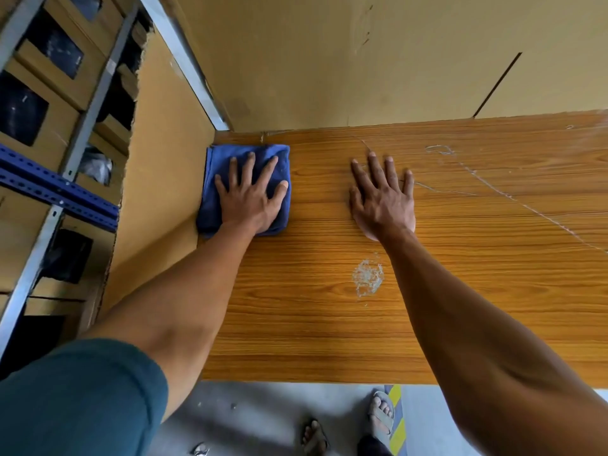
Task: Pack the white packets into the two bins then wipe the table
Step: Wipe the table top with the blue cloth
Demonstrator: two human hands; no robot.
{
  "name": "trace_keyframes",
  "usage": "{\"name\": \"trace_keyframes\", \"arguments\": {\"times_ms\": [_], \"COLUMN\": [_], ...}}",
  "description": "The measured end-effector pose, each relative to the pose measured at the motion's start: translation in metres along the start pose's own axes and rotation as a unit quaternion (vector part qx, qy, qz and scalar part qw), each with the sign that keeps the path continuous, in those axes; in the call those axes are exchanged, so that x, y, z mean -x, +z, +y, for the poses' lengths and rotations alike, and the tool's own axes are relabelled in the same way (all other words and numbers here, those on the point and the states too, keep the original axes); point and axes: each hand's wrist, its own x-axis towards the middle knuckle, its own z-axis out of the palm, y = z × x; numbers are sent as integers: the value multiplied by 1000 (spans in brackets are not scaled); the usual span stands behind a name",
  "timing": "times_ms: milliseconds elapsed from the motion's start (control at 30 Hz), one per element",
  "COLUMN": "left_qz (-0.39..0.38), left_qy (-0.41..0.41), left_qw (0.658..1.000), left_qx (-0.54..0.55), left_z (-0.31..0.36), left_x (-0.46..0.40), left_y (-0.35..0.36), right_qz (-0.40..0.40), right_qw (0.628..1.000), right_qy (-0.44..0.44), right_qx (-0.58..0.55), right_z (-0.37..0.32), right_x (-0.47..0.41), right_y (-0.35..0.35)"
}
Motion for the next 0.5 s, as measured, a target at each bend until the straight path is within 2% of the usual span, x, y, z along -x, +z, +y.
{"name": "trace_keyframes", "arguments": {"times_ms": [233, 500], "left_qz": [13, 23], "left_qy": [-15, 3], "left_qw": [1000, 1000], "left_qx": [8, 5], "left_z": [-5, -10], "left_x": [-63, 13], "left_y": [-14, 6], "right_qz": [11, 10], "right_qw": [1000, 1000], "right_qy": [8, 3], "right_qx": [-3, -9], "right_z": [-3, -1], "right_x": [0, 1], "right_y": [0, -1]}}
